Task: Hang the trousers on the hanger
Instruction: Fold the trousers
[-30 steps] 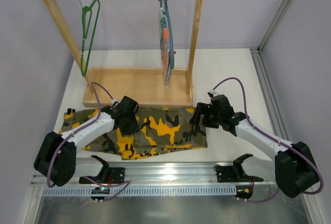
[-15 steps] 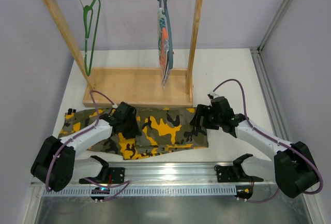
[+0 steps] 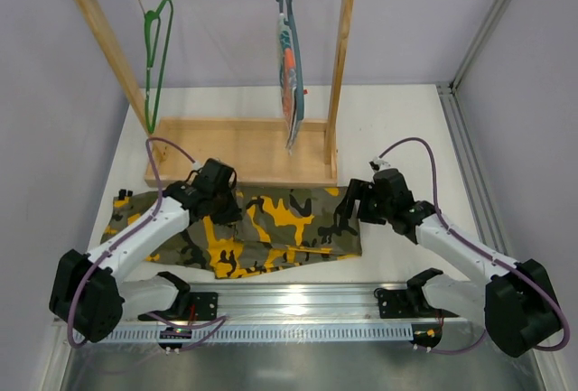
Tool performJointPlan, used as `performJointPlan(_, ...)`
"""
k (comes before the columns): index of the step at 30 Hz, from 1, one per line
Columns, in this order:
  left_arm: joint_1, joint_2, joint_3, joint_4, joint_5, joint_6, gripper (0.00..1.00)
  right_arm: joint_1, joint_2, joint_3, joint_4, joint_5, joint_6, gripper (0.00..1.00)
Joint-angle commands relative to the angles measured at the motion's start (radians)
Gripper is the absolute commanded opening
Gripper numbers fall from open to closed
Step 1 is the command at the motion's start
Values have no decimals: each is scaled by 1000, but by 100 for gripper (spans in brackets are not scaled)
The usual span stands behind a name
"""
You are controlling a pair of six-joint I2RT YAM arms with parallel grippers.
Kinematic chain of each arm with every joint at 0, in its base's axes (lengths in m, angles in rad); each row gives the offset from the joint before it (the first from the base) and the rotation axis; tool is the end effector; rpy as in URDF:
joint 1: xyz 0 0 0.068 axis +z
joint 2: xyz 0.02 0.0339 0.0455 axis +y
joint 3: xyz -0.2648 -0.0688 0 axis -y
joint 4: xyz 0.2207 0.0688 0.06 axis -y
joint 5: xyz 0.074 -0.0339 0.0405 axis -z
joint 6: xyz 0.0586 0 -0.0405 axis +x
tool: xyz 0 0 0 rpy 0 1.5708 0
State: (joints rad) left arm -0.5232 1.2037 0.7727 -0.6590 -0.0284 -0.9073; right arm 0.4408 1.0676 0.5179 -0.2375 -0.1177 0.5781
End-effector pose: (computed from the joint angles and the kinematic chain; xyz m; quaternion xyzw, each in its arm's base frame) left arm 0.1843 -0.1044 0.2054 -0.1887 0.9526 -0.1457 0.1888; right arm 0.1826 0.0938 0.1877 0.0409 0.9220 0.2334 0.3063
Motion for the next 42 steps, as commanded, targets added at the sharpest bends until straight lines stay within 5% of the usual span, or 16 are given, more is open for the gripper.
performJointPlan(1,0,-72,82,-131,-88,34,0,-7,3,36,0,21,-11,82)
performJointPlan(6,5,-79,102,-269,-276,47,0,-10,17,18,35,15,14,82)
performJointPlan(16,153,-58,132,-384,-402,22,0,-11,118,37,112,-109,-6,82)
performJointPlan(24,276,-93,122,-406,-420,-19,1,-10,230,4,282,-287,3,82)
performJointPlan(33,296,-50,83,-369,-370,-21,0,-2,331,-13,426,-364,42,75)
performJointPlan(37,296,-27,68,-324,-338,-10,1,30,350,-16,460,-369,65,62)
performJointPlan(38,296,-21,62,-311,-323,-2,1,30,350,-13,452,-364,66,43)
performJointPlan(41,295,-18,33,-231,-208,44,1,27,289,-10,362,-274,57,11)
performJointPlan(42,295,-21,10,-208,-174,51,1,26,260,-6,325,-243,49,8)
